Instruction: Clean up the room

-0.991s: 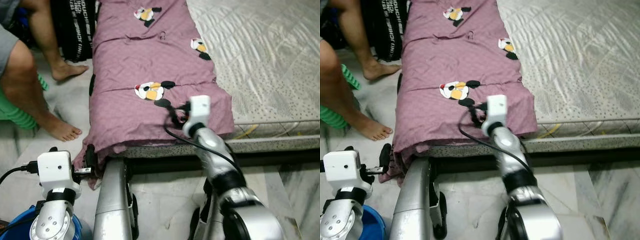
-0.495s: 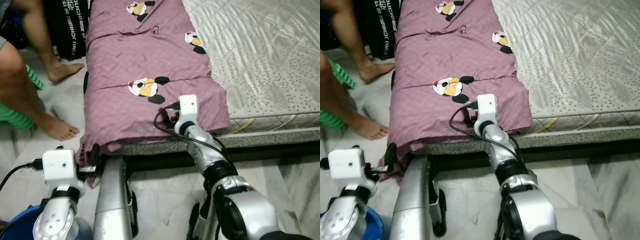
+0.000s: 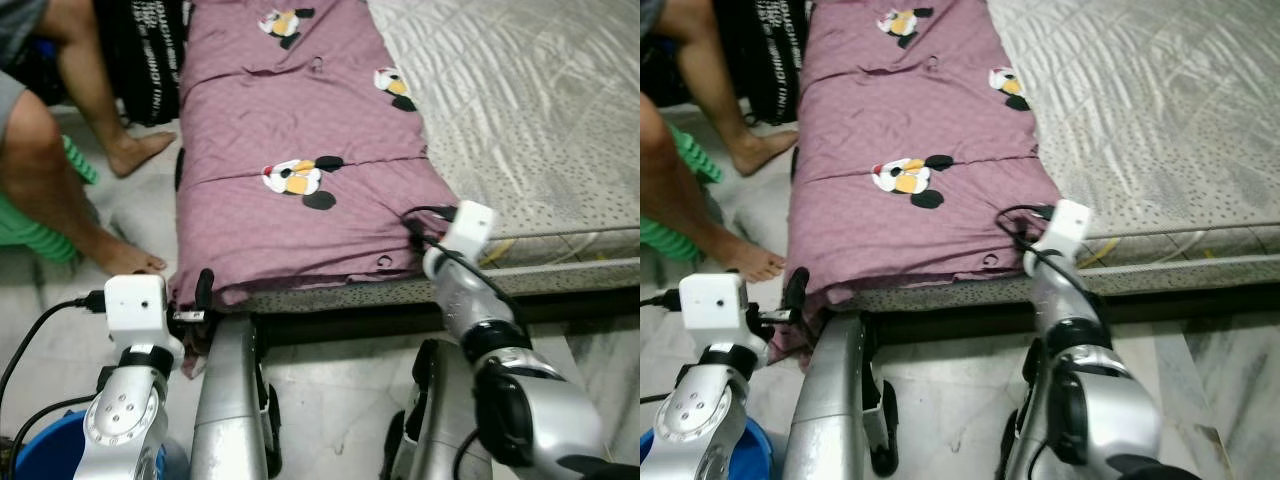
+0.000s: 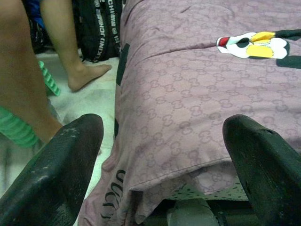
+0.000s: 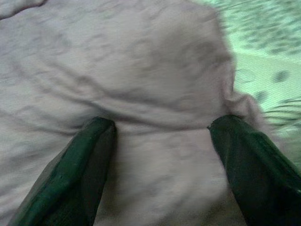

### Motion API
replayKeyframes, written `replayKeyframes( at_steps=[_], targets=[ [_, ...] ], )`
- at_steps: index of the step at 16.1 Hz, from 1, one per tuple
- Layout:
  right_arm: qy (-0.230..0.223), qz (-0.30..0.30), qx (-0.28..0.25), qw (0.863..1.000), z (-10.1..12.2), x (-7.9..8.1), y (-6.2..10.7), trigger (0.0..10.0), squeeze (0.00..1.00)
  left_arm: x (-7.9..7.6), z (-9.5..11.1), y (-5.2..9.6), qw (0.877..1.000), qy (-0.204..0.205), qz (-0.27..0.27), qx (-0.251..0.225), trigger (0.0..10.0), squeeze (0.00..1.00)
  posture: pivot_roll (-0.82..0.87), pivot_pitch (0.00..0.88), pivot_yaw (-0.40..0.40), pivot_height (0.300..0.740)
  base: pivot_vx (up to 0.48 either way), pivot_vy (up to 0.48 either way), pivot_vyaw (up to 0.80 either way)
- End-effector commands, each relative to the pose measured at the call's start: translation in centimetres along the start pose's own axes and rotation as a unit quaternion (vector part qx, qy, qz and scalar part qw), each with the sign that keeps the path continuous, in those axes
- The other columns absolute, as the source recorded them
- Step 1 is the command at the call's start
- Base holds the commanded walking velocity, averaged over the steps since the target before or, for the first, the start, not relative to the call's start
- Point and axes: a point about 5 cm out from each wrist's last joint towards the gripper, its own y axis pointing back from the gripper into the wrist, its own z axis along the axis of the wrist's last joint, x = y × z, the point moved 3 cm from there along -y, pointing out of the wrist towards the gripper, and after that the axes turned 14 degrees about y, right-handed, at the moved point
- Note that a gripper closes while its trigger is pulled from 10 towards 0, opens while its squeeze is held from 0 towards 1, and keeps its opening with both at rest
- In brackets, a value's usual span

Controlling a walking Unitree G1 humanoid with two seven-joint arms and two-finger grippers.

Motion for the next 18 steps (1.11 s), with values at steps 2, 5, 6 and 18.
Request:
replayKeyframes(
  at_steps=[2, 5, 6, 18],
  targets=[
    [-0.001, -0.061, 0.000, 0.998, -1.5, -4.1, 0.6, 10.0, 0.00, 0.3, -0.6, -0.4, 1.000, -0.002, 0.002, 0.012, 10.0, 0.00, 0.16, 0.117, 0.032, 0.517, 0.000, 0.000, 0.00],
    [0.103, -0.014, -0.158, 0.982, 2.6, -3.9, 2.5, 10.0, 0.00, -0.1, -0.6, -1.3, 1.000, 0.009, -0.012, 0.001, 10.0, 0.00, 0.11, 0.074, 0.047, 0.517, 0.000, 0.000, 0.00],
    [0.116, 0.003, -0.180, 0.977, 3.1, -3.4, 3.2, 10.0, 0.00, -0.2, -0.5, -1.5, 1.000, 0.010, -0.016, -0.001, 10.0, 0.00, 0.10, 0.068, 0.049, 0.517, 0.000, 0.000, 0.00],
    [0.099, 0.129, -0.221, 0.962, 1.0, 3.3, 12.1, 10.0, 0.00, -2.9, -1.4, -4.6, 0.995, 0.018, -0.096, -0.029, 10.0, 0.00, -0.02, 0.000, 0.085, 0.547, 0.000, 0.000, 0.00]
  ],
)
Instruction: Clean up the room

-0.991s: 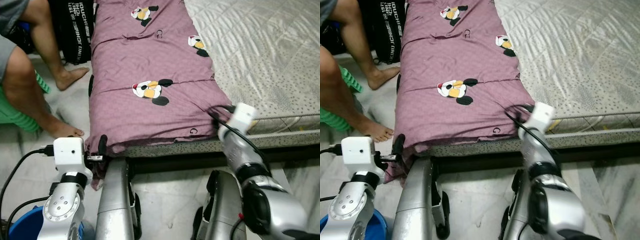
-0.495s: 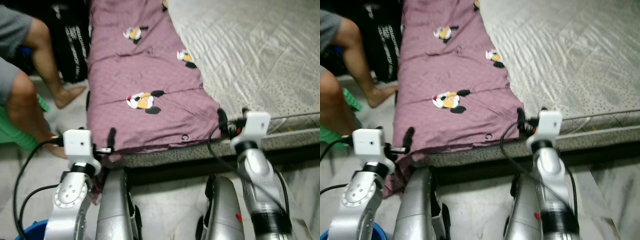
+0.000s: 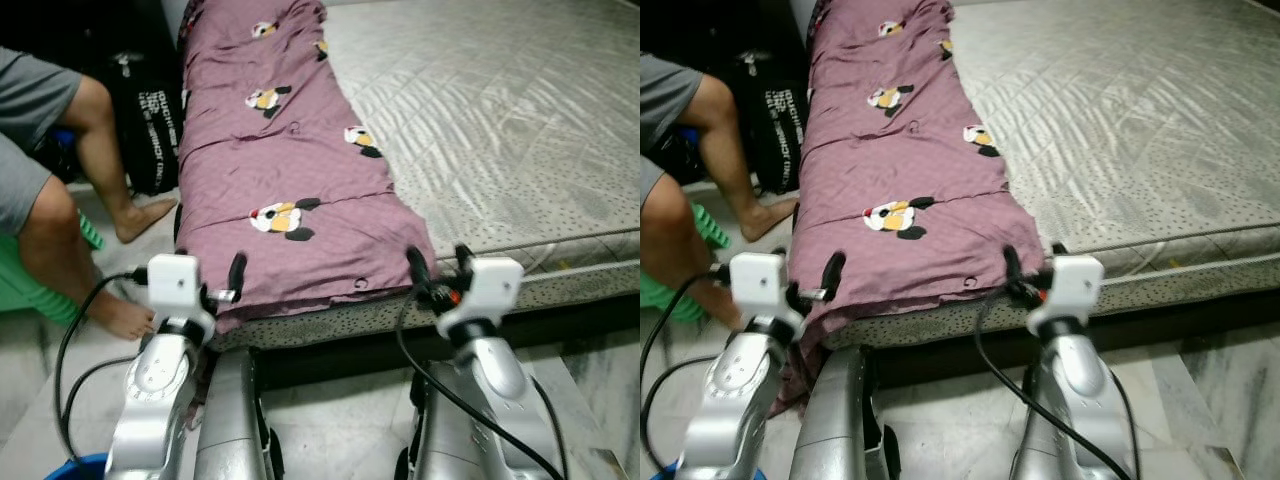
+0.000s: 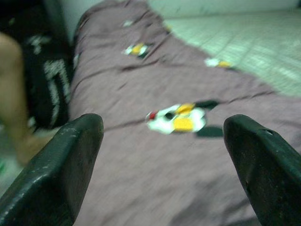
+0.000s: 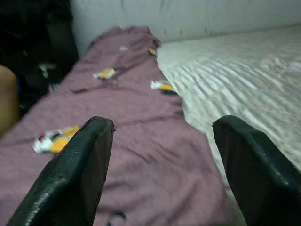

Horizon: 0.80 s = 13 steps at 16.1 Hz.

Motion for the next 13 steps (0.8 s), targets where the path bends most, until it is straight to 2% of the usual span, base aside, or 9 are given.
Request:
replayKeyframes(
  at_steps=[1, 3, 5, 8, 10, 13],
  targets=[
    [-0.005, 0.001, -0.006, 1.000, 0.6, 0.3, -0.4, 10.0, 0.00, 0.2, -0.1, -0.2, 1.000, -0.002, 0.001, -0.001, 10.0, 0.00, -0.02, 0.000, 0.086, 0.552, 0.000, 0.000, 0.00],
    [-0.020, -0.012, -0.002, 1.000, 0.8, 0.4, -0.4, 10.0, 0.00, 0.2, 0.0, -0.2, 1.000, -0.006, 0.001, -0.009, 10.0, 0.00, -0.02, 0.000, 0.101, 0.582, 0.000, 0.000, 0.00],
    [-0.034, -0.016, 0.007, 0.999, 0.3, 0.6, -0.1, 10.0, 0.00, 1.1, -1.0, 0.6, 1.000, 0.003, 0.023, 0.009, 10.0, 0.00, -0.03, 0.000, 0.116, 0.606, 0.000, 0.000, 0.00],
    [-0.038, -0.020, 0.017, 0.999, -0.2, 0.6, -0.1, 10.0, 0.00, 0.7, -1.9, 0.9, 1.000, -0.004, 0.008, 0.023, 10.0, 0.00, -0.03, 0.000, 0.119, 0.635, 0.000, 0.000, 0.00],
    [-0.035, -0.021, 0.015, 0.999, -0.1, 0.5, -0.2, 10.0, 0.00, 0.7, -1.9, 0.6, 1.000, -0.003, 0.009, 0.021, 10.0, 0.00, -0.03, 0.000, 0.112, 0.655, 0.000, 0.000, 0.00],
    [-0.022, -0.023, 0.006, 0.999, 0.5, -0.1, -1.0, 10.0, 0.00, 0.4, -1.1, -0.5, 1.000, -0.003, 0.004, -0.001, 10.0, 0.00, -0.04, 0.000, 0.102, 0.688, 0.000, 0.000, 0.00]
  ],
)
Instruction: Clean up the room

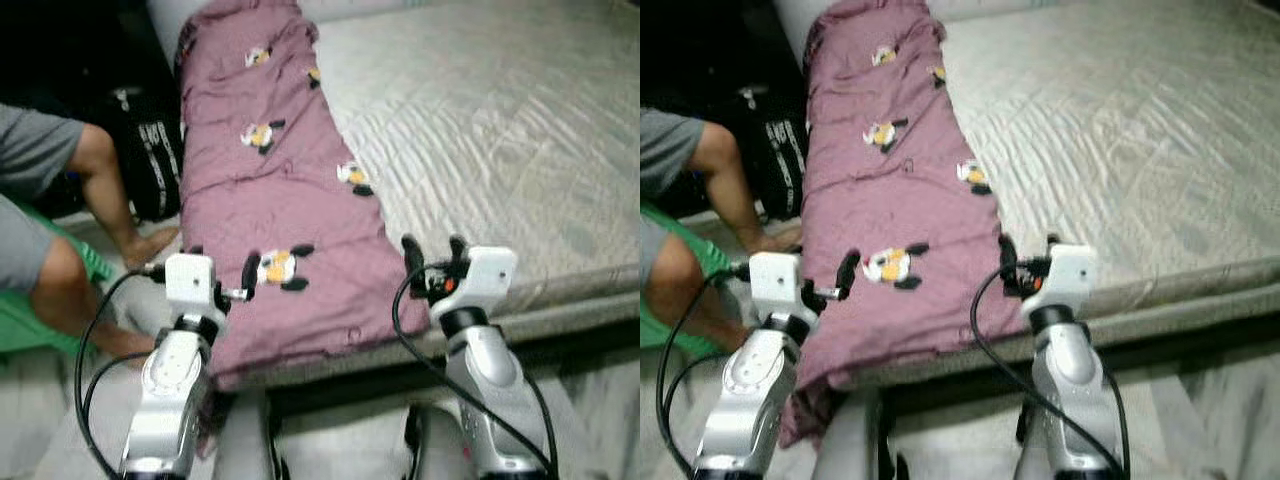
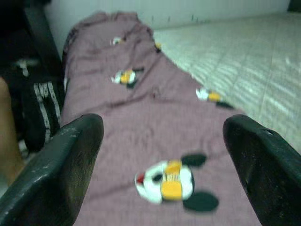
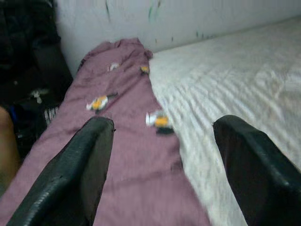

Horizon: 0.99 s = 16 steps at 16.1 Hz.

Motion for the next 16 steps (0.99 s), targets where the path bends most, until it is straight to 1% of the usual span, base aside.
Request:
replayKeyframes(
  at_steps=[1, 2, 5, 11, 12, 13, 14, 16],
  targets=[
    [0.003, -0.001, 0.000, 1.000, 0.11, -0.10, -0.30, 10.0, 0.00, 0.57, 0.02, -0.04, 1.000, -0.008, 0.009, -0.001, 10.0, 0.00, -0.04, 0.000, 0.101, 0.698, 0.000, 0.000, 0.00],
    [0.005, -0.001, -0.001, 1.000, 0.13, -0.17, -0.35, 10.0, 0.00, 0.54, 0.02, -0.08, 1.000, -0.009, 0.008, -0.001, 10.0, 0.00, -0.04, 0.000, 0.101, 0.703, 0.000, 0.000, 0.00],
    [0.013, 0.001, -0.003, 1.000, 0.27, -0.26, -0.51, 10.0, 0.00, 0.35, 0.18, -0.31, 1.000, -0.012, 0.002, -0.005, 10.0, 0.00, -0.04, 0.000, 0.098, 0.740, 0.000, 0.000, 0.00],
    [0.020, 0.004, -0.003, 1.000, 0.31, -0.31, -0.53, 10.0, 0.00, 0.33, -0.13, -0.23, 1.000, -0.007, 0.007, 0.000, 10.0, 0.00, -0.05, 0.000, 0.097, 0.740, 0.000, 0.000, 0.00],
    [0.023, 0.002, -0.002, 1.000, 0.24, -0.49, -0.44, 10.0, 0.00, 0.38, -0.30, -0.15, 1.000, -0.010, 0.021, 0.002, 10.0, 0.00, -0.05, 0.000, 0.098, 0.740, 0.000, 0.000, 0.00],
    [0.024, 0.001, -0.001, 1.000, 0.19, -0.55, -0.40, 10.0, 0.00, 0.32, -0.40, -0.10, 1.000, -0.010, 0.020, 0.004, 10.0, 0.00, -0.05, 0.000, 0.100, 0.740, 0.000, 0.000, 0.00],
    [0.030, -0.002, 0.005, 1.000, -0.20, -0.73, -0.25, 10.0, 0.00, 0.21, -0.64, 0.03, 1.000, -0.009, 0.014, 0.007, 10.0, 0.00, -0.06, 0.000, 0.098, 0.740, 0.000, 0.000, 0.00],
    [0.032, -0.010, 0.012, 0.999, -0.60, -1.07, -0.16, 10.0, 0.00, 0.37, -0.72, -0.18, 1.000, -0.009, 0.020, 0.012, 10.0, 0.00, -0.06, 0.000, 0.098, 0.740, 0.000, 0.000, 0.00]
  ],
)
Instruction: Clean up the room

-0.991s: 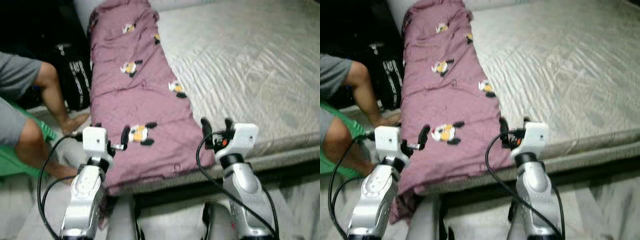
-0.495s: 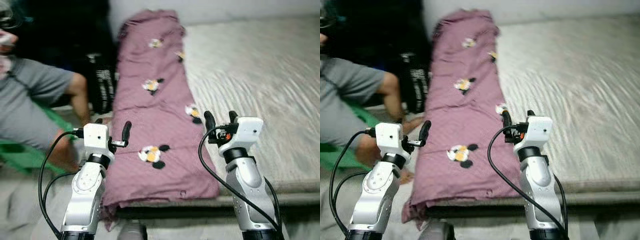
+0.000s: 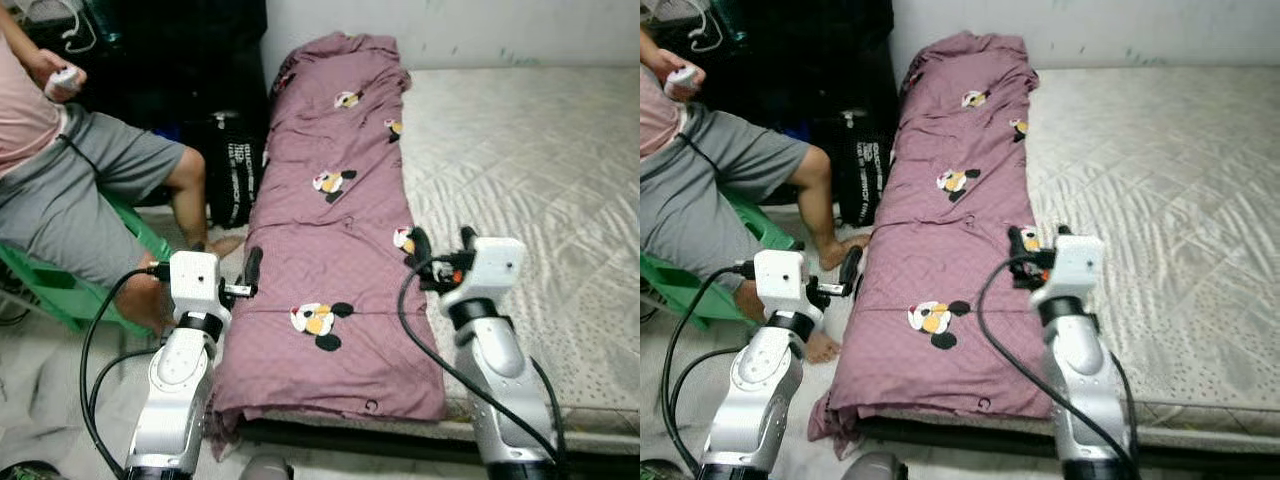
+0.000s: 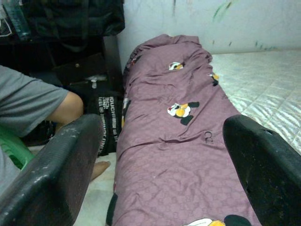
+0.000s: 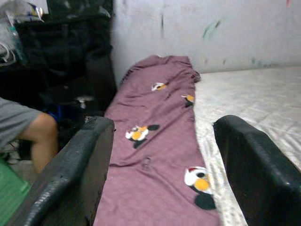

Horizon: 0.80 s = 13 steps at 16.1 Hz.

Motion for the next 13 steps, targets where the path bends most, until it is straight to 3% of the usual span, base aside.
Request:
replayKeyframes(
  at_steps=[1, 7, 8, 13],
  targets=[
    [-0.003, -0.001, 0.005, 1.000, -0.3, 0.1, 0.1, 10.0, 0.00, 0.6, -0.5, -0.1, 1.000, -0.007, 0.011, 0.016, 10.0, 0.00, -0.06, 0.000, 0.097, 0.740, 0.000, 0.000, 0.00],
    [0.012, -0.013, 0.021, 1.000, -1.0, -0.2, -0.1, 10.0, 0.00, -0.2, -1.1, -0.1, 1.000, -0.004, -0.006, 0.026, 10.0, 0.00, -0.06, 0.000, 0.100, 0.740, 0.000, 0.000, 0.00],
    [0.035, 0.001, 0.017, 0.999, -0.8, 0.2, -0.1, 10.0, 0.00, -0.6, -1.1, -0.1, 1.000, -0.005, -0.013, 0.027, 10.0, 0.00, -0.06, 0.000, 0.099, 0.740, 0.000, 0.000, 0.00],
    [0.049, 0.013, 0.007, 0.999, -0.6, 0.4, -0.2, 10.0, 0.00, -0.6, -0.9, -0.1, 1.000, -0.003, -0.016, 0.025, 10.0, 0.00, -0.05, 0.000, 0.094, 0.740, 0.000, 0.000, 0.80]
  ],
)
